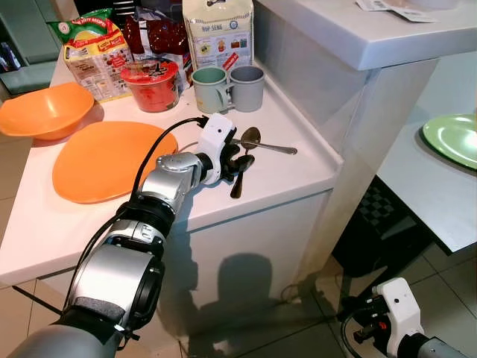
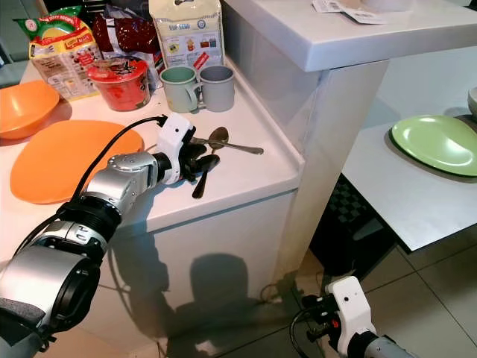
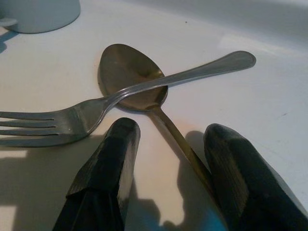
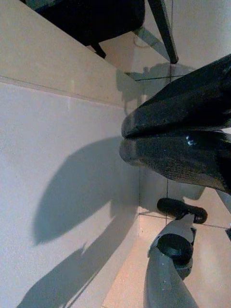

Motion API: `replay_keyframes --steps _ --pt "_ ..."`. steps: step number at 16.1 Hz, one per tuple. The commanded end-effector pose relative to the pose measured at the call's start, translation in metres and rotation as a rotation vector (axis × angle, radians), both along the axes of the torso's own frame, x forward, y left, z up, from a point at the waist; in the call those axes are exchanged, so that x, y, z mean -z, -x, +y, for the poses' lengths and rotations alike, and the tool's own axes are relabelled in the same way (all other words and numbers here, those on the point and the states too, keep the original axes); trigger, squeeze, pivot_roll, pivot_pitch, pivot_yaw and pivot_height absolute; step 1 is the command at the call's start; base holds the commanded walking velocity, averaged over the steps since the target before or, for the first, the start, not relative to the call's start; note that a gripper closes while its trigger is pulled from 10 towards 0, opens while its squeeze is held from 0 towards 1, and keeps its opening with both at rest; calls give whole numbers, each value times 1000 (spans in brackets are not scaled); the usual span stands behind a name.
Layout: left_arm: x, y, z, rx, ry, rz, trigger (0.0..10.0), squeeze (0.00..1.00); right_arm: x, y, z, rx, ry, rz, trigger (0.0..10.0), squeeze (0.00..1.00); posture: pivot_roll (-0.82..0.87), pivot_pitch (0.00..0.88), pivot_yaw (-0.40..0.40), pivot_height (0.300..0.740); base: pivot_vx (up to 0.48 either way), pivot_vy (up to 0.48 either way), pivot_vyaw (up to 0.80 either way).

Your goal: Setting the table

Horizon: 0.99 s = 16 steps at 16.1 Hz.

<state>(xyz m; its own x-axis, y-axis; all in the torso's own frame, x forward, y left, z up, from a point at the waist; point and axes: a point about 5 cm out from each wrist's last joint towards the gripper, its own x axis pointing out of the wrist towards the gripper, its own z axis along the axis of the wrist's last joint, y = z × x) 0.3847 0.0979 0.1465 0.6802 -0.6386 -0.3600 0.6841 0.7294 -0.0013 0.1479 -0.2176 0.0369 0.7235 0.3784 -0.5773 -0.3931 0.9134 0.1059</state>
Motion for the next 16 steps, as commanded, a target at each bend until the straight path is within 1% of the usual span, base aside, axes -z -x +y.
replay_keyframes --steps 1,2,3,7,13,15,16 --pt "70 31 9 2 -155 284 10000 0 -4 -1 0 -7 2 -11 10000 0 -150 90 40 740 0 0 0" --pt "70 31 9 -7 -163 275 5608 0 -4 0 0 -7 2 -11 10000 0 -151 91 40 740 0 0 0" --pt "70 31 9 -8 -163 272 0 0 -4 0 0 -6 2 -10 10000 0 -151 91 39 740 0 0 0" --pt "75 33 11 -1 -200 275 0 0 -4 1 1 -6 2 -9 10000 0 -150 95 40 740 0 0 0" --pt "76 34 12 0 -206 269 0 0 -5 2 1 -6 1 -6 10000 0 -149 100 41 740 0 0 0" --pt "72 32 10 10 -182 243 0 0 -5 2 2 -5 0 -5 10000 0 -150 103 41 740 0 0 0" --pt "65 29 8 17 -170 206 0 0 -5 2 2 -4 0 -5 10000 0 -151 106 41 740 0 0 0"
